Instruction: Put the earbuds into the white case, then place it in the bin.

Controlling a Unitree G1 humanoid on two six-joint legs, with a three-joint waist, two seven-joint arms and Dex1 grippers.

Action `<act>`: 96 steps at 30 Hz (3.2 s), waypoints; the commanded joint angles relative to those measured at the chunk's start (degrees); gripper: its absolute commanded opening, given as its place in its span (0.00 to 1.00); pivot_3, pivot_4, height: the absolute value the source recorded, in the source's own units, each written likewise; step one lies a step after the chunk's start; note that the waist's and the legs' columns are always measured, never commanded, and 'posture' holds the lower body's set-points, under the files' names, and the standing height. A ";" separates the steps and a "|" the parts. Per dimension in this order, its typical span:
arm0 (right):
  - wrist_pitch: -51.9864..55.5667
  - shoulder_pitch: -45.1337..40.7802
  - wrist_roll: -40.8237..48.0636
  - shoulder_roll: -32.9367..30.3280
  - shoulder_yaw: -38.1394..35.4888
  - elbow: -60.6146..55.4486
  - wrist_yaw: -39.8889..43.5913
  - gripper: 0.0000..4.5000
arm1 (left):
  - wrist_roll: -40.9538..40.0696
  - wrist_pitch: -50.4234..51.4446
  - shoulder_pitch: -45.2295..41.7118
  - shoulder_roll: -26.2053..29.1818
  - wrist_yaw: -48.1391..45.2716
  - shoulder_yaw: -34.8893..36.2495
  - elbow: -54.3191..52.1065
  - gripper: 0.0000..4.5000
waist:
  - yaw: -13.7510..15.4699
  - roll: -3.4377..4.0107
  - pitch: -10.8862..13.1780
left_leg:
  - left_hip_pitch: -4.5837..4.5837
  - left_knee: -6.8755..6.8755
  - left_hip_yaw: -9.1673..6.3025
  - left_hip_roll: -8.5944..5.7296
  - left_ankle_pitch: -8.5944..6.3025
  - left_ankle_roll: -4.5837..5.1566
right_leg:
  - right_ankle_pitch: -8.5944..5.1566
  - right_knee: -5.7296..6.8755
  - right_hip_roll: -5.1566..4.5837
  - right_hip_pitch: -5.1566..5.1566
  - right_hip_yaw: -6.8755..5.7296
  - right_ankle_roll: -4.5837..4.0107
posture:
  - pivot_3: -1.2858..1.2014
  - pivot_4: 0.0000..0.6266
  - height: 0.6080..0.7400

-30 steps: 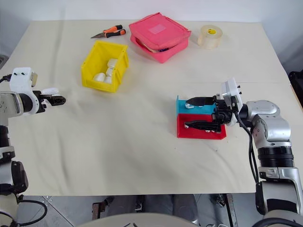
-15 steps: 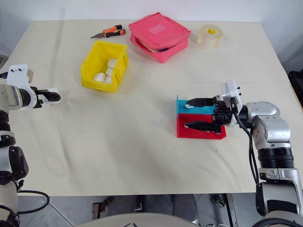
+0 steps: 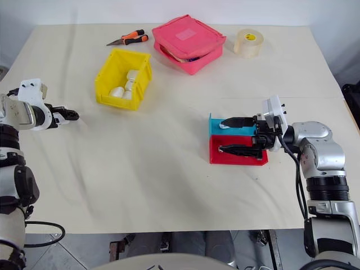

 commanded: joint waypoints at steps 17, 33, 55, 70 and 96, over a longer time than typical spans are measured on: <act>-0.06 -0.13 0.27 -2.78 -3.19 -2.18 -1.52 1.00 | -1.82 -4.08 2.27 -1.40 -4.93 -0.21 -20.89 0.62 | 0.22 -0.10 0.06 | -0.04 0.04 -0.02 -0.01 0.00 0.00 | 0.00 0.02 -0.05 0.00 -0.03 0.00 | 0.52 0.24 1.00; 5.74 16.65 5.25 -6.49 -14.22 -19.51 -11.32 1.00 | -9.51 -50.28 5.75 -22.78 -31.56 -10.28 -34.08 0.62 | 1.92 -0.18 0.11 | -0.09 0.11 0.02 -0.06 0.00 0.03 | 0.02 -0.05 -0.11 0.04 -0.05 0.04 | 0.52 0.24 1.00; 20.84 42.97 1.01 -8.31 -24.99 -49.97 -40.07 1.00 | -10.43 -67.45 29.38 -35.88 -48.60 -23.47 -39.87 0.62 | 2.03 -0.08 0.05 | -0.03 0.12 0.01 -0.04 -0.02 0.14 | 0.07 -0.09 -0.10 0.11 0.00 0.04 | 0.52 0.24 1.00; 34.77 48.77 -3.32 -20.90 -25.44 -61.33 -40.38 0.72 | -14.36 -69.98 37.06 -34.89 -53.65 -24.02 -43.44 0.62 | 2.02 -0.01 0.01 | 0.00 0.13 -0.06 -0.03 -0.07 0.23 | 0.08 -0.16 -0.08 0.19 -0.01 0.02 | 0.52 0.24 1.00; 39.63 30.39 -6.89 -29.65 -7.99 -52.03 -39.86 0.52 | -15.82 -70.59 39.99 -33.41 -54.35 -23.98 -46.17 0.62 | 1.78 0.00 0.00 | 0.00 0.13 -0.09 -0.02 -0.08 0.25 | 0.08 -0.19 -0.09 0.19 -0.02 0.00 | 0.52 0.24 1.00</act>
